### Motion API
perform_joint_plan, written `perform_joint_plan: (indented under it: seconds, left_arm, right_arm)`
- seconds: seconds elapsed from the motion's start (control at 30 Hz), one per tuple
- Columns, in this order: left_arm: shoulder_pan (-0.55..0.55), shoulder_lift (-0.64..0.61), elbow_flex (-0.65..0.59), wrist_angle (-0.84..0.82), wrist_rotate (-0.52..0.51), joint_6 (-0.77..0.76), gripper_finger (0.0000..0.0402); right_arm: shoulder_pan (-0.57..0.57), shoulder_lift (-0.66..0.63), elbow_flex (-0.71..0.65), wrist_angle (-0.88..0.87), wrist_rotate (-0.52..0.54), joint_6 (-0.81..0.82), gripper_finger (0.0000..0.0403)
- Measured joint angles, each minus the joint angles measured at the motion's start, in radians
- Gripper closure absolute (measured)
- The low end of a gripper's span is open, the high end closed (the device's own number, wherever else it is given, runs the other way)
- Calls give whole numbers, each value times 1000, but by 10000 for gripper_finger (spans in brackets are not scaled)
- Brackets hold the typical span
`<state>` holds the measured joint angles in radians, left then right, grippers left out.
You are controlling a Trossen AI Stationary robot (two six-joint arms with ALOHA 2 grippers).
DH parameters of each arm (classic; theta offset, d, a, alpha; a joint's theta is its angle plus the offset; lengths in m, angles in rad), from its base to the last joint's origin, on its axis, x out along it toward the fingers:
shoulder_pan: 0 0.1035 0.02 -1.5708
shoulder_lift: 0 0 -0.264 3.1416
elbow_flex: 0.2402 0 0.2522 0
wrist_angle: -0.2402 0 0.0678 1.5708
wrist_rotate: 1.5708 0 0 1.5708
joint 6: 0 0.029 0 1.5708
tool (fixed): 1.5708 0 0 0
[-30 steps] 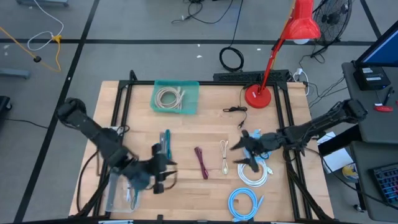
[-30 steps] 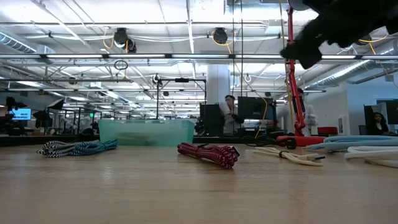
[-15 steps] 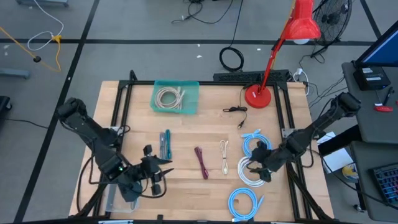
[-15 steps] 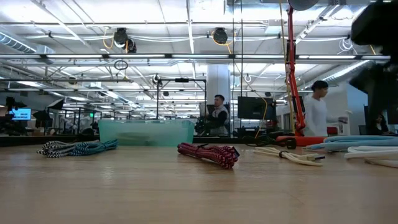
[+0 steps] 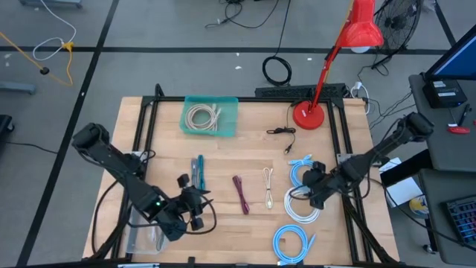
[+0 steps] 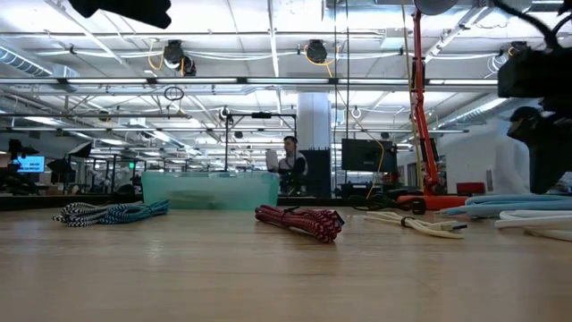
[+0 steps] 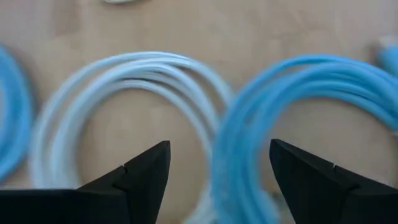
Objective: Pick & Place USB Port
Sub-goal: Adjust the top blue HDMI cable
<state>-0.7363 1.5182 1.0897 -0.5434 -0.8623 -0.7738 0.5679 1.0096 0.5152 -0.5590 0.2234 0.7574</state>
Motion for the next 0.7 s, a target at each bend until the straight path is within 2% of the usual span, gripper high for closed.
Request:
perform_joint_plan:
  seconds: [0.23, 0.5, 0.7]
  left_arm:
    - [9, 14, 0, 1, 7, -3, 270]
    - [9, 14, 0, 1, 18, -2, 270]
    - [9, 14, 0, 2, 20, -1, 270]
  right_arm:
    - [-72, 0, 0, -81, 6, 3, 138]
    - [-69, 0, 0, -56, -60, 8, 138]
    - [-69, 0, 0, -58, -64, 4, 138]
